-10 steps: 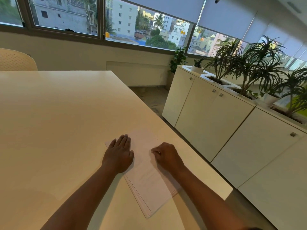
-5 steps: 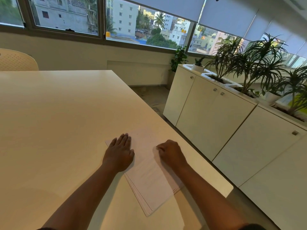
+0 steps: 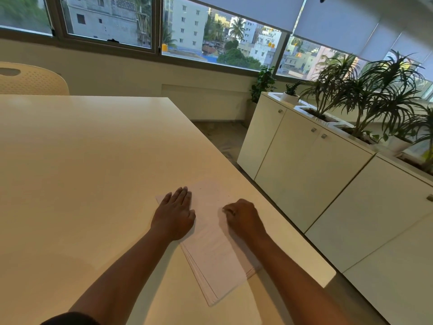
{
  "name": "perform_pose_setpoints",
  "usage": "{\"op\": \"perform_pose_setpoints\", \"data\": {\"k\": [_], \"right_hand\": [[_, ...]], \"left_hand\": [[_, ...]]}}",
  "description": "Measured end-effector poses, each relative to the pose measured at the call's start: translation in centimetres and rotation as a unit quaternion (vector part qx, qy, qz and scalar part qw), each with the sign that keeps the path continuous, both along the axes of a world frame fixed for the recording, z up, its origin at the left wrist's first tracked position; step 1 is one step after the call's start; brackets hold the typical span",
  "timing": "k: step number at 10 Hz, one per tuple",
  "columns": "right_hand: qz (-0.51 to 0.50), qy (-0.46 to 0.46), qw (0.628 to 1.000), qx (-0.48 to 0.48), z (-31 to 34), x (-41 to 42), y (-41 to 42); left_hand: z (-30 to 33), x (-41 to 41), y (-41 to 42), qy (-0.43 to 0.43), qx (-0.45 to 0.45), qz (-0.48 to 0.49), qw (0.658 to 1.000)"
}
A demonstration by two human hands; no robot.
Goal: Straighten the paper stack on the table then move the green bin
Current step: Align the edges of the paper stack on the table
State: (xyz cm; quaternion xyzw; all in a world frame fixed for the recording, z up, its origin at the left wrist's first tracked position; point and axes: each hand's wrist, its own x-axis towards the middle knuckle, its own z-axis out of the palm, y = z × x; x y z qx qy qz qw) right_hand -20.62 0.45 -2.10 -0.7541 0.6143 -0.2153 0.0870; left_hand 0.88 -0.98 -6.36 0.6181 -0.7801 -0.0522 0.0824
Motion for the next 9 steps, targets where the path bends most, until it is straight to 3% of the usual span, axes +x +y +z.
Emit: {"op": "perform_pose_setpoints", "data": {"k": [1,2,3,5,6,7,8,9], "right_hand": [[0.006,0.027,0.999,-0.027,-0.2,1.1,0.1],[0.104,0.003,0.995,0.002,-1.0,4.1,2.2],[0.115,-0.009,0.993,-0.006,-1.4,3.9,2.7],[-0.025,0.006,0.999,-0.021,-0.4,-0.7,-0.5],[-0.04,0.009,0.999,-0.031,-0.3,-0.5,-0.7],[0.051,0.001,0.998,-0.022,-1.1,1.4,1.0],[0.078,-0.013,0.997,-0.022,-1.3,1.0,2.0],[0.013,-0.002,0.999,-0.029,-0.4,-1.1,0.8]], "left_hand": [[0.1,0.0,0.1,0.002,0.006,0.0,1.0],[0.1,0.0,0.0,-0.003,0.012,0.0,1.0],[0.0,0.0,0.0,-0.004,0.014,-0.001,1.0],[0.0,0.0,0.0,-0.003,0.01,-0.002,1.0],[0.0,0.0,0.0,-0.007,0.009,-0.001,1.0],[-0.1,0.0,-0.1,-0.006,0.01,0.0,1.0],[-0.1,0.0,-0.1,-0.003,0.008,0.001,1.0],[-0.2,0.0,-0.2,-0.005,0.007,-0.001,1.0]]}}
